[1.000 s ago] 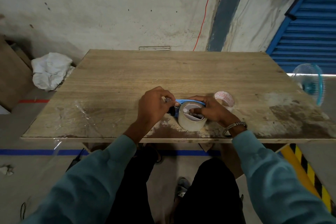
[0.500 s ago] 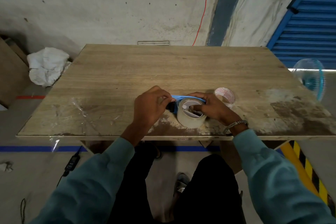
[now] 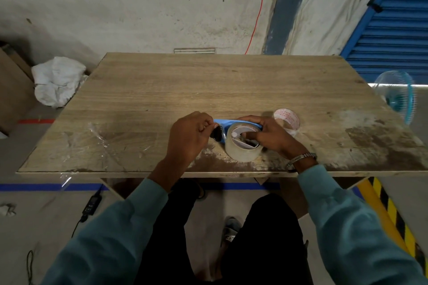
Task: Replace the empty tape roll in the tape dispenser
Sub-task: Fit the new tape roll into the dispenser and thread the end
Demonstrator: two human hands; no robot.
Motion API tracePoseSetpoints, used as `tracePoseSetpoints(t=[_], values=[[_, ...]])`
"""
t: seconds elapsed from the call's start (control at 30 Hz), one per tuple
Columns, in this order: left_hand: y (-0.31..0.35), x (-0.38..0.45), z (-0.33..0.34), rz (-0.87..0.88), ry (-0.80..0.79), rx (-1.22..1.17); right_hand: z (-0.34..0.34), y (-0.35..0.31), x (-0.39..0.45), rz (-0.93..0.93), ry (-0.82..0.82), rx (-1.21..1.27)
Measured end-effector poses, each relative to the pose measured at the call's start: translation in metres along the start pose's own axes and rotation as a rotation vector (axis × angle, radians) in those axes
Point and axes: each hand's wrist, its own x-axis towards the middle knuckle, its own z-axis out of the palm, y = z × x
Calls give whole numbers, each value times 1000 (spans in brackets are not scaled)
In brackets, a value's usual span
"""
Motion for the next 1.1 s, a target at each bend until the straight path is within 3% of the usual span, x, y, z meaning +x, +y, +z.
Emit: tracePoseSetpoints(t=[0.23, 0.37, 0.5, 0.73, 0.9, 1.1], values=[[-2, -16, 5, 5, 74, 16, -1, -2, 0, 8, -1, -38], [6, -27, 11, -278, 170, -274, -1, -6, -1, 5, -6, -54], [-4, -13, 12, -467, 53, -398, -2, -8, -1, 20, -10, -43], [-7, -1, 8, -327, -21, -303, -4, -14, 2, -29, -57, -172], [-9, -11, 14, -292, 64, -377, 21, -48, -4, -126, 201, -222], [-14, -12, 17, -297, 78, -483, 50, -56, -10, -157, 280, -519]])
